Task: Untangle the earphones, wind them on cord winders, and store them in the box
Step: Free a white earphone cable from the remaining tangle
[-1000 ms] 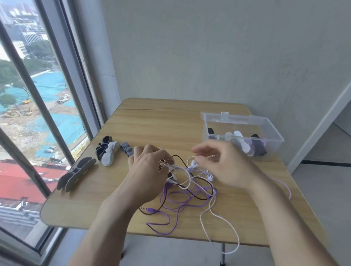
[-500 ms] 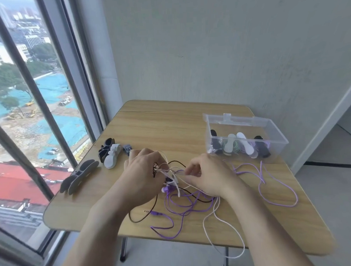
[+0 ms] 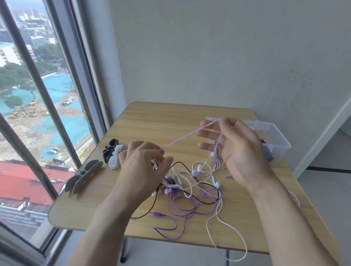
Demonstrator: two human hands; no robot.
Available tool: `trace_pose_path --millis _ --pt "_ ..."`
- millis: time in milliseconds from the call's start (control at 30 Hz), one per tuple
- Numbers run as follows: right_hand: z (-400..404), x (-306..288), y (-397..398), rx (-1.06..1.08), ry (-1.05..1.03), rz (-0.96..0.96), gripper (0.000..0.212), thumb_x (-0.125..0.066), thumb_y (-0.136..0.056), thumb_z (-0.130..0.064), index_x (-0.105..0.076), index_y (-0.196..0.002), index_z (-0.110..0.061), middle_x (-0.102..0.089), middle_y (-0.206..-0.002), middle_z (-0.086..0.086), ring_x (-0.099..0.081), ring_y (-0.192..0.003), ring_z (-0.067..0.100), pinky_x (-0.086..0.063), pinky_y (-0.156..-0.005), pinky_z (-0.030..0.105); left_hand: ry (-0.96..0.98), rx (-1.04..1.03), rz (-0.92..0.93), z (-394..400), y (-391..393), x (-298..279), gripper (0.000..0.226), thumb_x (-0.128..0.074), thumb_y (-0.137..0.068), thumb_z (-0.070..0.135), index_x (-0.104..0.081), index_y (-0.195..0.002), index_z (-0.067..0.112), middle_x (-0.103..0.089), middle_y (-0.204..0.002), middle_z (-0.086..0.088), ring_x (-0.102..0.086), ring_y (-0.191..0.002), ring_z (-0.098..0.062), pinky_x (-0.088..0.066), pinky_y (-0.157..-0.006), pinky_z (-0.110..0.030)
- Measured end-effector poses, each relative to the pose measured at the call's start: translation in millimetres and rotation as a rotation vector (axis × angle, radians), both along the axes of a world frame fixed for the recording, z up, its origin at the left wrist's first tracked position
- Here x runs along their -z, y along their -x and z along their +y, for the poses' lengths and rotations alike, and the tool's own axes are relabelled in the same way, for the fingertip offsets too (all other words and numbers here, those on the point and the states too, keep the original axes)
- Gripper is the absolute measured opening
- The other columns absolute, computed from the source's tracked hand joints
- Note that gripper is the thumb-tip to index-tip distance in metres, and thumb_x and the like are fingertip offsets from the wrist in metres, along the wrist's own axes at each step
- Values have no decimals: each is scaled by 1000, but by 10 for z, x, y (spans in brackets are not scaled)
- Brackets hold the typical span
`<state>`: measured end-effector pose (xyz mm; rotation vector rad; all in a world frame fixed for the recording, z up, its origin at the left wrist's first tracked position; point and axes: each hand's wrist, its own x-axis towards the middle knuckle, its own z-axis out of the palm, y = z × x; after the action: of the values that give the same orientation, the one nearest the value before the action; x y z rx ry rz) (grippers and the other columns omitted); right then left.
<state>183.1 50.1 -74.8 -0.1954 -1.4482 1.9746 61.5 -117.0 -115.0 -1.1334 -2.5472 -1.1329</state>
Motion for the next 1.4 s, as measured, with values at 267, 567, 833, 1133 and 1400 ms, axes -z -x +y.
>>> trace_pose_path --millis 267,567,833,1133,1400 --pt "94 -167 -142 64 180 197 21 -43 -102 -15 -47 -82 -14 -52 -68 1 -51 -53 17 -51 -58 32 45 -6 26 39 -4 54 29 -69 -87 45 -70 -64 27 -63 -103 20 -39 -101 -4 -17 -89 -28" --pt "136 114 -164 81 -743 -925 13 -68 -91 -37 -64 -90 -24 -71 -85 -10 -67 -73 9 -52 -69 29 175 135 -33 109 -148 118 37 -74 -79 33 -55 -110 35 -55 -102 19 -47 -103 -9 -30 -91 -33" --pt "-17 75 -172 -365 -813 -937 27 -77 -81 -50 -76 -87 -24 -71 -67 -8 -54 -63 9 -45 -67 27 191 166 -56 127 -136 140 35 -69 -84 20 -67 -115 36 -49 -119 16 -43 -119 -12 -27 -92 -30" --pt "71 99 -72 80 -472 -394 12 -70 -92 -21 -77 -89 -12 -56 -57 -5 -44 -43 1 -34 -48 11 142 198 -123 110 -122 108 58 -59 -91 7 -48 -137 41 -44 -124 17 -49 -118 -12 -40 -102 -40" --pt "80 129 -40 224 -508 -304 12 -67 -95 -22 -76 -87 -22 -67 -65 -7 -39 -45 4 -34 -49 17 56 300 -292 99 -140 89 39 -74 -83 45 -59 -118 37 -67 -102 16 -63 -91 0 -48 -76 -16"
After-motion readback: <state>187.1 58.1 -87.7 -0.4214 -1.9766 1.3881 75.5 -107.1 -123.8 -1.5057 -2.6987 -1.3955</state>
